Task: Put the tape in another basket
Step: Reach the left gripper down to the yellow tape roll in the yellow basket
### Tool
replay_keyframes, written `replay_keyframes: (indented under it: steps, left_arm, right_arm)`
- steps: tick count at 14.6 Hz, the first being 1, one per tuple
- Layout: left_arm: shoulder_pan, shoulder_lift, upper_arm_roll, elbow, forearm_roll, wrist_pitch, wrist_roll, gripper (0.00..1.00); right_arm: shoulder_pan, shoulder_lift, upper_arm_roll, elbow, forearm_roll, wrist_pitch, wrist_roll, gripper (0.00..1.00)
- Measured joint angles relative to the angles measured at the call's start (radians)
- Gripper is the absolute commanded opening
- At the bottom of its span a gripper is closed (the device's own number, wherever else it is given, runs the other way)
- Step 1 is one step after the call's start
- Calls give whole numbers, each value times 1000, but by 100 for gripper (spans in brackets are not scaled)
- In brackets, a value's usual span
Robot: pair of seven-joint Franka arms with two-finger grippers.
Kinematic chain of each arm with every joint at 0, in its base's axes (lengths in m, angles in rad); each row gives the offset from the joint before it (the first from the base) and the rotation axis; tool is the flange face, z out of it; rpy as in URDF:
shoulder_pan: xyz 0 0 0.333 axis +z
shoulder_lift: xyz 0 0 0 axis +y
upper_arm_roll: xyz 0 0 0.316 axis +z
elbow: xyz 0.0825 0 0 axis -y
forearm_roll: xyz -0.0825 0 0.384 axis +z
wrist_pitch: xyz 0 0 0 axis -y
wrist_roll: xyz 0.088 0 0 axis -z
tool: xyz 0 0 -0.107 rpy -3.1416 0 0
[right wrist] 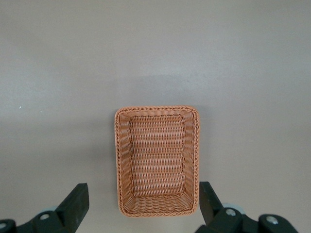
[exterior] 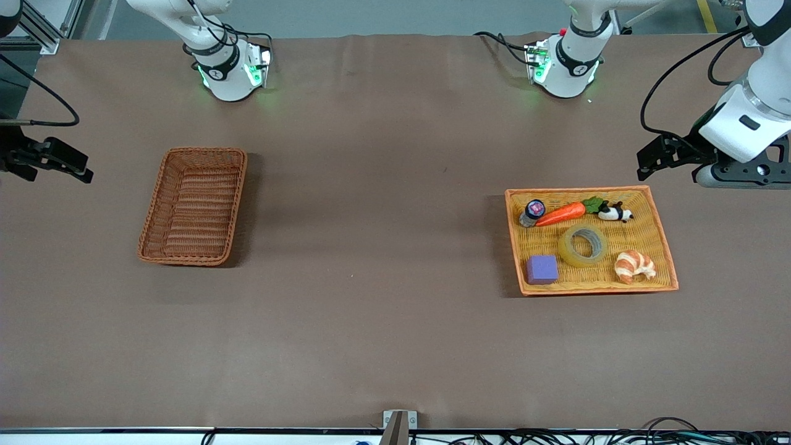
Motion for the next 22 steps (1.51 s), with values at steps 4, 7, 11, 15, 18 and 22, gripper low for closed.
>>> replay_keyframes:
  steps: [4, 7, 11, 15, 18, 22]
  left_arm:
    - [0, 0, 0, 0, 0, 0, 0, 100]
    - [0, 4, 0, 0, 0, -1, 0, 100]
    - [5, 52, 0, -13, 1, 15, 0, 100]
    - [34, 143, 1, -103, 3, 160, 0, 100]
    - [67, 233, 3, -163, 20, 268, 0, 100]
    - [80, 373, 3, -175, 47, 353, 0, 100]
  right_arm:
    - [0, 0, 0, 0, 1, 0, 0, 100]
    - [0, 0, 0, 0, 2, 0, 0, 100]
    - [0, 0, 0, 0, 2, 0, 0, 100]
    - [0, 0, -1, 0, 3, 0, 0, 100]
    - [0, 0, -1, 0, 4, 0, 0, 100]
    - [0, 0, -1, 0, 4, 0, 0, 100]
